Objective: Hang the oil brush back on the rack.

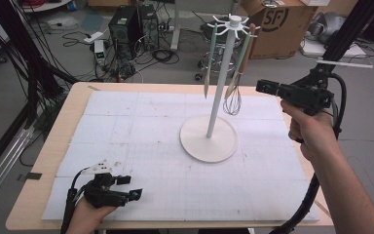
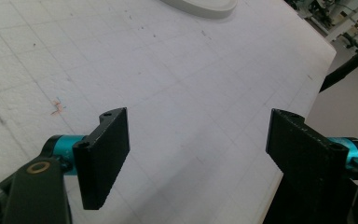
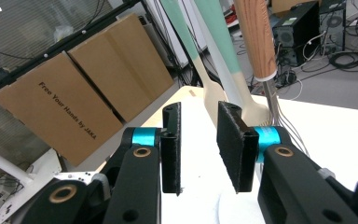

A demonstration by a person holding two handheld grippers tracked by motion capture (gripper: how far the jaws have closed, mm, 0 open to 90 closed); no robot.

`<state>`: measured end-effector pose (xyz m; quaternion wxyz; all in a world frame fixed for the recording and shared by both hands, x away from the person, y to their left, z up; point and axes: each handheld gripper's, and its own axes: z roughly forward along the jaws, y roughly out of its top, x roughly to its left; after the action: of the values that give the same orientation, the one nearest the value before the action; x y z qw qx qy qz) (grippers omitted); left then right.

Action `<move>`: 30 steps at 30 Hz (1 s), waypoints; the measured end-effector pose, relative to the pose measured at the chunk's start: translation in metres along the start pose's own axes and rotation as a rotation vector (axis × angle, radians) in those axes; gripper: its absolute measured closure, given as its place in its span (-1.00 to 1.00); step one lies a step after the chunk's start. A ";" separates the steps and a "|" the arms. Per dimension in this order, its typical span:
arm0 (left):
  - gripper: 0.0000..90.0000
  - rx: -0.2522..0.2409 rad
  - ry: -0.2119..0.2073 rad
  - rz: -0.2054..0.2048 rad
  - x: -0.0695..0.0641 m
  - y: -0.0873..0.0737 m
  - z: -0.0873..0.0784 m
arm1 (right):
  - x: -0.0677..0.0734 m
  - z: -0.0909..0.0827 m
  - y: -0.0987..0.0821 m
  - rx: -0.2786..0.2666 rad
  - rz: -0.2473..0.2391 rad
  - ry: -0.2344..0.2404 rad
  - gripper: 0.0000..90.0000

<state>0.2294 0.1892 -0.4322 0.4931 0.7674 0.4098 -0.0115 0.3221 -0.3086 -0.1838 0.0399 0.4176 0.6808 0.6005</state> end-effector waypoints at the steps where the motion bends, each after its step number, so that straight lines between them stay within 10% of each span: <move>1: -0.51 0.000 0.000 0.000 0.000 0.000 0.000 | 0.000 0.000 0.000 0.002 0.003 -0.002 0.49; 16: -0.52 -0.011 0.006 -0.006 -0.001 0.000 -0.001 | -0.015 0.015 -0.036 0.071 -0.005 -0.043 -0.45; 30: -0.54 -0.018 0.013 0.002 -0.002 0.001 -0.002 | -0.010 0.028 -0.093 0.082 -0.052 0.001 -0.59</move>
<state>0.2283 0.1893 -0.4298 0.4973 0.7633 0.4125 -0.0024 0.2961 -0.2861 -0.2749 0.0381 0.4007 0.7154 0.5711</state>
